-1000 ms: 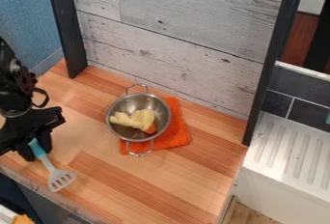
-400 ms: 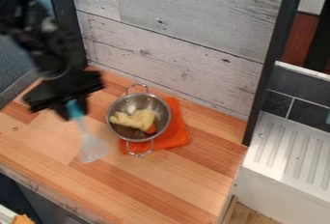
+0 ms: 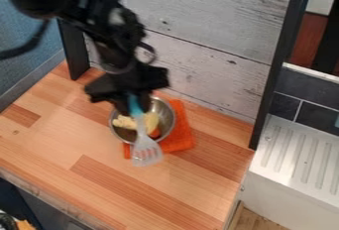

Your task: Put the blue spatula to the right side of the table

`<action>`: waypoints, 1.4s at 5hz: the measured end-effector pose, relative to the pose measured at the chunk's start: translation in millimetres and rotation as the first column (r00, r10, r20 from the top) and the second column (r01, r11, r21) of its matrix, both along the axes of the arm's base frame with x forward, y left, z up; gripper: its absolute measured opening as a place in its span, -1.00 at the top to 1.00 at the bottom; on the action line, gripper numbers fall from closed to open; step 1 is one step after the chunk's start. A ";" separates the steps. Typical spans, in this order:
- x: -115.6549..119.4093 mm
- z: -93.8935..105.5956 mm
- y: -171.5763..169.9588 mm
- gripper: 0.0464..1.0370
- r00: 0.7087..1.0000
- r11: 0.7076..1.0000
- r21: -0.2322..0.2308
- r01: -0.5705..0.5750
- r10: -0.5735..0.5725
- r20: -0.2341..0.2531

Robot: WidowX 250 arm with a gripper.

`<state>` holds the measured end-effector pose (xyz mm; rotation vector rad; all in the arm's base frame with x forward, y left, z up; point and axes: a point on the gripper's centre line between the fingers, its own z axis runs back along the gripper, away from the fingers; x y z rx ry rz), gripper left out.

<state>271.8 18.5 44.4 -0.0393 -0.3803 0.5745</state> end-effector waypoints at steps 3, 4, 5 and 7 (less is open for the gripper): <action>10.8 -36.8 -55.6 0.44 0.818 0.823 -0.019 0.568 -0.567 -0.096; 9.4 -48.6 -57.6 0.44 0.770 0.777 -0.020 0.629 -0.626 -0.119; 13.0 -54.6 -57.1 0.44 0.754 0.760 -0.005 0.650 -0.646 -0.119; 13.6 -69.0 -63.7 0.44 0.721 0.727 -0.010 0.686 -0.682 -0.119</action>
